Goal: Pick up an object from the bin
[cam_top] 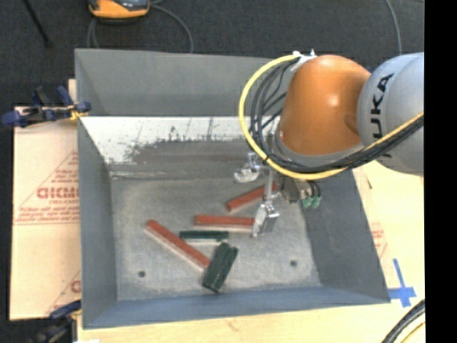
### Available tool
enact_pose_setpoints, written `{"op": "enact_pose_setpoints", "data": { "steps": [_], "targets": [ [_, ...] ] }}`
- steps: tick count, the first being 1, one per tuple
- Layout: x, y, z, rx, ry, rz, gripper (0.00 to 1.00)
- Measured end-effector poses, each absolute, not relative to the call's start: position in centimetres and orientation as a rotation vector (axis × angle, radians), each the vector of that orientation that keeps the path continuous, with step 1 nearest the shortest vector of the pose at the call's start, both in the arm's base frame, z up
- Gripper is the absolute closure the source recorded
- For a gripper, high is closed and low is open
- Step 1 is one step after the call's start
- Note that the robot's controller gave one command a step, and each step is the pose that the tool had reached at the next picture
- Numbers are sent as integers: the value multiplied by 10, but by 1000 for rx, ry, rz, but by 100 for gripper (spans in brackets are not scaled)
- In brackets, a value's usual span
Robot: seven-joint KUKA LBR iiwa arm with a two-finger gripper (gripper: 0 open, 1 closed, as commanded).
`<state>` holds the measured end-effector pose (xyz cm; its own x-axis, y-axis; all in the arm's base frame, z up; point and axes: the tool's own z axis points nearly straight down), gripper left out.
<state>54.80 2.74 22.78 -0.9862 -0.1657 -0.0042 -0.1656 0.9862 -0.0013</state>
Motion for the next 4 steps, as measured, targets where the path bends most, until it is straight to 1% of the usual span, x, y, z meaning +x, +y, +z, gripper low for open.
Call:
{"op": "enact_pose_setpoints", "data": {
  "steps": [1, 2, 3, 4],
  "targets": [
    [564, 22, 187, -358, 3110, -2, 0],
    [579, 15, 143, -309, 3120, 0, 0],
    [588, 37, 79, 9, 3115, 0, 100],
    [588, 37, 79, 7, 3115, 0, 100]
  ]
}}
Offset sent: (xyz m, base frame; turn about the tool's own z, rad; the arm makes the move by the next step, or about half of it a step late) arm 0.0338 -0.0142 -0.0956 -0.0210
